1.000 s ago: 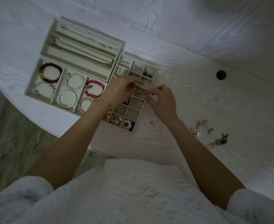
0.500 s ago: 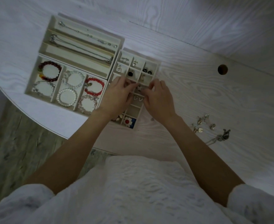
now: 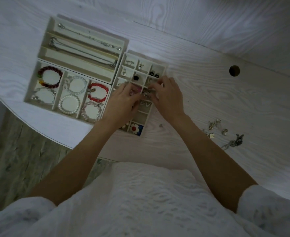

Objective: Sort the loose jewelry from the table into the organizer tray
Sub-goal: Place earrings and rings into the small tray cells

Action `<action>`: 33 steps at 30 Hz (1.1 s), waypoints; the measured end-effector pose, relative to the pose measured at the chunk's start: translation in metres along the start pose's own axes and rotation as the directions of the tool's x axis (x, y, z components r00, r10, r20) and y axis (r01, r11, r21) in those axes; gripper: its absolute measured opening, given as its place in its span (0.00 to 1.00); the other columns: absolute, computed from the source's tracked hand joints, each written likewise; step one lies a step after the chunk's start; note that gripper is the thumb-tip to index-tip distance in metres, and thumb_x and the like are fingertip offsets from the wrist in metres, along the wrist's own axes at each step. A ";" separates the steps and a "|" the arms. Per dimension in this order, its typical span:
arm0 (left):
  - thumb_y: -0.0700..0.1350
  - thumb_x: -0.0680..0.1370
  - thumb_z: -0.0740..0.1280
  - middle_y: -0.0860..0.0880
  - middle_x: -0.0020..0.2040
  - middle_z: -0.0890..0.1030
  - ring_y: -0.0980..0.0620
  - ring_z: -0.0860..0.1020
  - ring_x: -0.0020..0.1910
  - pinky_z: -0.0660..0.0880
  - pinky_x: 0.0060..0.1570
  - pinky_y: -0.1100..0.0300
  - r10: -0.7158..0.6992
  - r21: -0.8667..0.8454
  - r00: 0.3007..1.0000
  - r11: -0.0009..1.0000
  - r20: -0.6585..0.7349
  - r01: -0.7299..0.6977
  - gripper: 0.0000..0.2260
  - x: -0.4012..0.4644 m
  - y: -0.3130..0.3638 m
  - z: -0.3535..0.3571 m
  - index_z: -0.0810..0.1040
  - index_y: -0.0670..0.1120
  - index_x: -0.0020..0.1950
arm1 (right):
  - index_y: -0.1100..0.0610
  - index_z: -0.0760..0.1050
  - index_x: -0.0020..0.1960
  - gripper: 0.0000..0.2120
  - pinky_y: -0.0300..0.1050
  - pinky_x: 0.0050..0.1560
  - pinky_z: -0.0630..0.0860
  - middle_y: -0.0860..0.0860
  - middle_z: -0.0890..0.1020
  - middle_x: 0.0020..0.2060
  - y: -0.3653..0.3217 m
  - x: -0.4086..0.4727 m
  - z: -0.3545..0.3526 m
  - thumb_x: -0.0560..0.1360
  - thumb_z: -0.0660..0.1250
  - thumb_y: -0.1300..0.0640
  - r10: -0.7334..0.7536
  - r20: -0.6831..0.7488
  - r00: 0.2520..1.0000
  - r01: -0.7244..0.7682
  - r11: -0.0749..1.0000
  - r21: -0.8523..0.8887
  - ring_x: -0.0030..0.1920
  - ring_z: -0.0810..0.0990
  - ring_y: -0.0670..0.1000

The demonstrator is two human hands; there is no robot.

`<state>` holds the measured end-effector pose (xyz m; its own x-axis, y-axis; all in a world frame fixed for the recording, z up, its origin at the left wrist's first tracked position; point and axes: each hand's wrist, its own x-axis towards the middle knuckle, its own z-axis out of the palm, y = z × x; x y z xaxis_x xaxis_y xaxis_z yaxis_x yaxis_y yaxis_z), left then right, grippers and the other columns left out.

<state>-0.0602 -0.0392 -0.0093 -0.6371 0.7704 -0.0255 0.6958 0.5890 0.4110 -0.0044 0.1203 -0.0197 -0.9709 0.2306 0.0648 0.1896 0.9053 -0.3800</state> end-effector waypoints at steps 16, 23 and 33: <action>0.44 0.73 0.58 0.41 0.48 0.76 0.41 0.73 0.46 0.73 0.42 0.52 0.006 0.010 1.000 1.000 -0.008 -0.006 0.14 0.005 -0.006 0.002 0.83 0.46 0.50 | 0.58 0.80 0.45 0.08 0.41 0.40 0.68 0.55 0.77 0.43 -0.002 0.008 0.001 0.67 0.73 0.60 0.028 -0.053 0.998 -0.026 0.999 0.041 0.44 0.75 0.55; 0.40 0.72 0.65 0.40 0.50 0.77 0.40 0.74 0.48 0.74 0.44 0.50 -0.006 0.008 1.000 1.000 -0.029 0.007 0.11 0.003 -0.002 0.001 0.83 0.46 0.50 | 0.60 0.80 0.40 0.03 0.46 0.38 0.72 0.55 0.77 0.40 -0.002 0.013 0.002 0.66 0.72 0.61 -0.021 -0.033 0.999 0.022 0.999 0.023 0.42 0.76 0.56; 0.38 0.71 0.68 0.39 0.48 0.77 0.38 0.74 0.47 0.74 0.42 0.49 -0.006 0.002 1.000 1.000 -0.019 0.006 0.10 0.003 -0.001 -0.001 0.83 0.45 0.50 | 0.59 0.80 0.41 0.04 0.42 0.38 0.68 0.54 0.78 0.41 0.000 0.010 0.005 0.67 0.73 0.62 -0.072 -0.046 0.996 0.072 0.997 0.000 0.41 0.75 0.54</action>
<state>-0.0632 -0.0382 -0.0093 -0.6476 0.7619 -0.0103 0.6927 0.5943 0.4086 -0.0152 0.1204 -0.0233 -0.9744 0.1806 0.1341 0.1190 0.9196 -0.3744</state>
